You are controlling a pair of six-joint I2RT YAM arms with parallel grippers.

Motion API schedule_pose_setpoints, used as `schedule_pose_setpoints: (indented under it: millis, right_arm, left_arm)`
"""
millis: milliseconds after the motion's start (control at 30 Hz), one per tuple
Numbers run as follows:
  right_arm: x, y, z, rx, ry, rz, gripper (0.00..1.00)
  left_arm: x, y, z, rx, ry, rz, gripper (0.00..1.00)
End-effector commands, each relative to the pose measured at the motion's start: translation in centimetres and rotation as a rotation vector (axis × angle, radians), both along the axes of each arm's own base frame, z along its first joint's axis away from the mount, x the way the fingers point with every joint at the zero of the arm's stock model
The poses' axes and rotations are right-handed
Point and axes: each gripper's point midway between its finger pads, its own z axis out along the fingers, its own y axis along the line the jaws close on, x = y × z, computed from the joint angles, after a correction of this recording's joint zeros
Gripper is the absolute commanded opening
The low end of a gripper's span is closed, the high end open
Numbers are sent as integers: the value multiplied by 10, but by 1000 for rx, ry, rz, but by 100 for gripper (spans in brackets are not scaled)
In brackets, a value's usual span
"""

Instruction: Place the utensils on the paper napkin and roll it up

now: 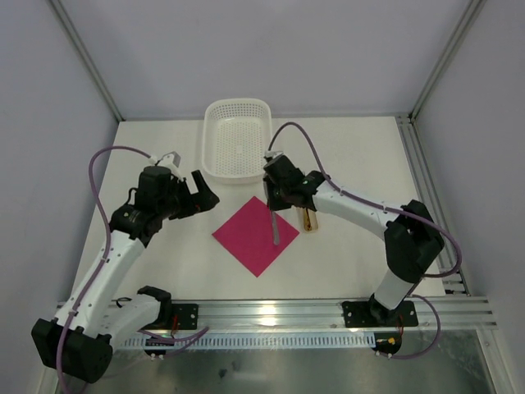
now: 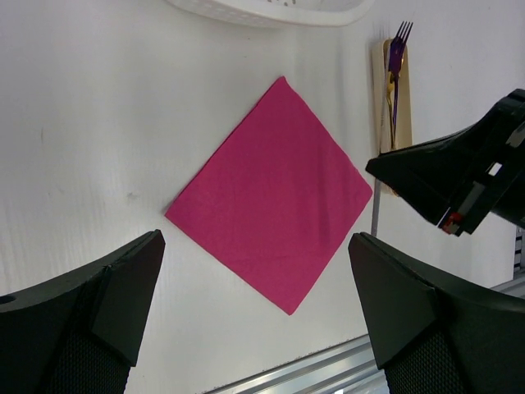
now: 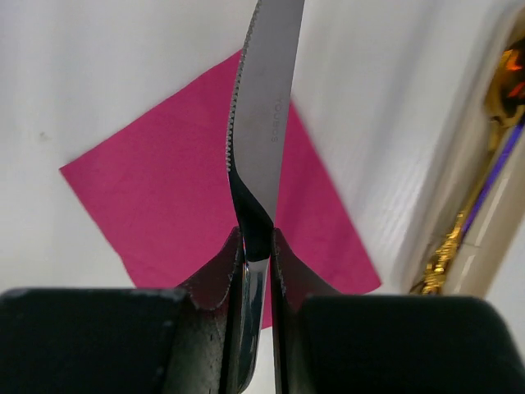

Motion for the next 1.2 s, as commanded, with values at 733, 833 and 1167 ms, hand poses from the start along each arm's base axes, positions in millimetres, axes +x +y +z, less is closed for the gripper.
schedule_pose_setpoints:
  millis: [733, 833, 1167]
  right_arm:
    - [9, 64, -48, 3, 37, -29, 4]
    - [10, 64, -51, -10, 46, -31, 4]
    - [14, 61, -58, -55, 53, -44, 4]
  left_arm:
    - [-7, 2, 16, -10, -43, -28, 100]
    - [-7, 2, 17, -10, -46, -25, 100]
    - [-10, 1, 16, -22, -44, -27, 100]
